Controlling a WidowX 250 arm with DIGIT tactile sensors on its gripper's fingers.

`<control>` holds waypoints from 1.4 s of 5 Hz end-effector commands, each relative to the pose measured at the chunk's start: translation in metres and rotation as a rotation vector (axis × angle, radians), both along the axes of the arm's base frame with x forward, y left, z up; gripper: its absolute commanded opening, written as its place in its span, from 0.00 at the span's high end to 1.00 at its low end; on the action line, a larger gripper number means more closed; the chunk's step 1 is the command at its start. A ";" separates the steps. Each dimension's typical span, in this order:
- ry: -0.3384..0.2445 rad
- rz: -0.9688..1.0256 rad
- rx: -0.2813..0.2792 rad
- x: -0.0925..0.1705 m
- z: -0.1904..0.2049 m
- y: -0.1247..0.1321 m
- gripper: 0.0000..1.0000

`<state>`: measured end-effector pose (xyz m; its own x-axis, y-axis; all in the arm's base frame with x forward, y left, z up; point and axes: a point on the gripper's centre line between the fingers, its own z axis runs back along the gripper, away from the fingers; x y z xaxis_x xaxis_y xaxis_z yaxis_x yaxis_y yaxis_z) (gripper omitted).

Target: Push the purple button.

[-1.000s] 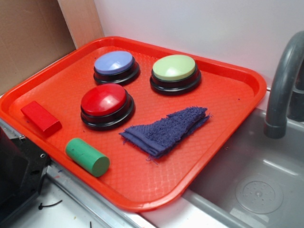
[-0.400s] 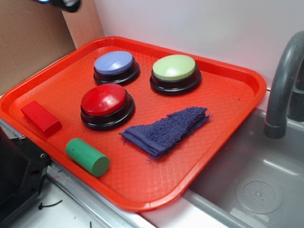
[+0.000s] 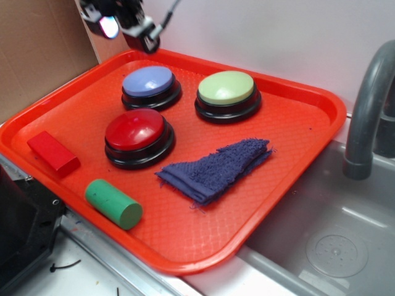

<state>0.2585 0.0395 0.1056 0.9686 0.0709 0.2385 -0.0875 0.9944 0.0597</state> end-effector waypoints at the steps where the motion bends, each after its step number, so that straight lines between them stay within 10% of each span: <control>1: 0.012 -0.012 -0.005 0.023 -0.034 0.019 0.00; 7: 0.063 0.091 0.043 -0.004 0.049 0.044 0.00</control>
<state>0.2480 0.0746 0.1306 0.9844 0.1417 0.1047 -0.1521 0.9834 0.0989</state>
